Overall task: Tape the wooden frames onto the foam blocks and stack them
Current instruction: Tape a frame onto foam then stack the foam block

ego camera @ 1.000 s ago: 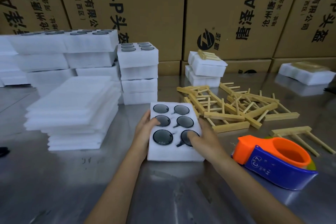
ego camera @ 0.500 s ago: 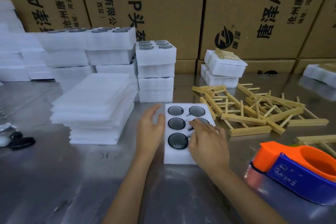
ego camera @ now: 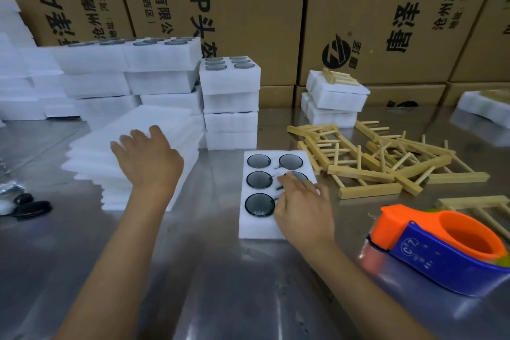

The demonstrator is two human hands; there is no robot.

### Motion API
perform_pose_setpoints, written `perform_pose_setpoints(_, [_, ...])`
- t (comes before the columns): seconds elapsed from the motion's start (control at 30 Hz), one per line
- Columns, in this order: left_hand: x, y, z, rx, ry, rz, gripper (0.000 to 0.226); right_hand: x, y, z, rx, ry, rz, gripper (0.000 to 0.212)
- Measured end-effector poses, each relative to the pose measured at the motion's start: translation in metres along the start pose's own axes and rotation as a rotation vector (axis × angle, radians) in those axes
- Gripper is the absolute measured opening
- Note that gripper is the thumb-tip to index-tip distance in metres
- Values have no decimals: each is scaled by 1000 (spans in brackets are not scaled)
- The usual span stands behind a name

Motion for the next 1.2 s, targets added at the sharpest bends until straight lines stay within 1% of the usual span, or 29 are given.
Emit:
perform_pose_setpoints(0.03, [-1,-1,-1,-3,39,-23,39,0,0,0,8,-2,-1,44])
perform_pose_setpoints(0.1, [-4,-3,-2,-42,106,-95,40,-1,-1,0,14,-4,-1,44])
perform_pose_setpoints(0.17, [-7,-6,-4,-80,130,-130,41,-1,-2,0,14,-3,7,43])
perform_pose_setpoints(0.23, [-9,-8,-6,-134,159,-157,35,-1,-2,-1,18,-4,22,44])
perform_pose_setpoints(0.3, [-11,-12,-11,-208,226,-204,25,-1,-3,-1,18,-8,32,44])
perform_pose_setpoints(0.37, [-21,-18,-24,-260,357,-274,21,0,-3,0,23,-10,35,43])
perform_pose_setpoints(0.43, [-41,-24,-47,-289,529,-339,19,0,-3,0,78,3,12,41])
perform_pose_setpoints(0.47, [-54,-25,-61,-299,609,-333,17,1,-4,-2,134,13,-5,40])
perform_pose_setpoints(0.53, [-81,-21,-91,-333,697,-202,13,3,-10,-6,309,39,-8,36])
perform_pose_setpoints(0.57, [-93,-16,-103,-362,714,-117,13,6,-15,-10,447,87,29,34])
perform_pose_setpoints(0.63, [-109,-4,-121,-408,756,19,15,14,-33,-18,853,249,131,32])
perform_pose_setpoints(0.67, [-115,0,-127,-426,777,68,18,18,-42,-24,1027,326,143,33])
perform_pose_setpoints(0.7, [-120,2,-130,-447,792,119,25,22,-50,-34,1111,390,129,32])
perform_pose_setpoints(0.73, [-124,4,-133,-477,802,178,35,26,-58,-44,1097,427,124,32])
perform_pose_setpoints(0.8, [-128,6,-134,-576,801,275,47,35,-72,-66,952,434,109,31])
perform_pose_setpoints(0.83, [-126,5,-132,-609,790,271,47,40,-80,-78,889,416,82,31])
perform_pose_setpoints(0.9, [-111,6,-126,-581,766,161,40,55,-90,-102,765,392,57,33])
perform_pose_setpoints(0.93, [-100,9,-121,-530,733,128,39,62,-94,-114,681,393,77,34])
perform_pose_setpoints(0.97, [-89,14,-114,-456,677,149,42,69,-95,-124,589,403,122,35])
perform_pose_setpoints(1.0, [-80,21,-108,-372,609,231,49,76,-93,-134,491,412,185,38])
perform_pose_setpoints(1.03, [-74,29,-102,-300,547,358,59,80,-91,-142,384,417,259,42])
perform_pose_setpoints(1.1, [-70,44,-94,-265,470,608,72,84,-84,-151,163,395,406,49])
perform_pose_setpoints(1.13, [-71,49,-92,-284,455,669,75,84,-79,-153,74,377,454,51])
perform_pose_setpoints(1.2, [-75,52,-94,-303,454,669,77,84,-70,-155,-54,340,481,47])
Point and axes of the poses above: each hand's wrist, its own x-axis towards the middle knuckle, its own y-axis out of the palm, z = x × y, the point moved 1 cm from there along x, towards the middle knuckle, and after that the axes turned 5 degrees about z, right-handed, at the moved point
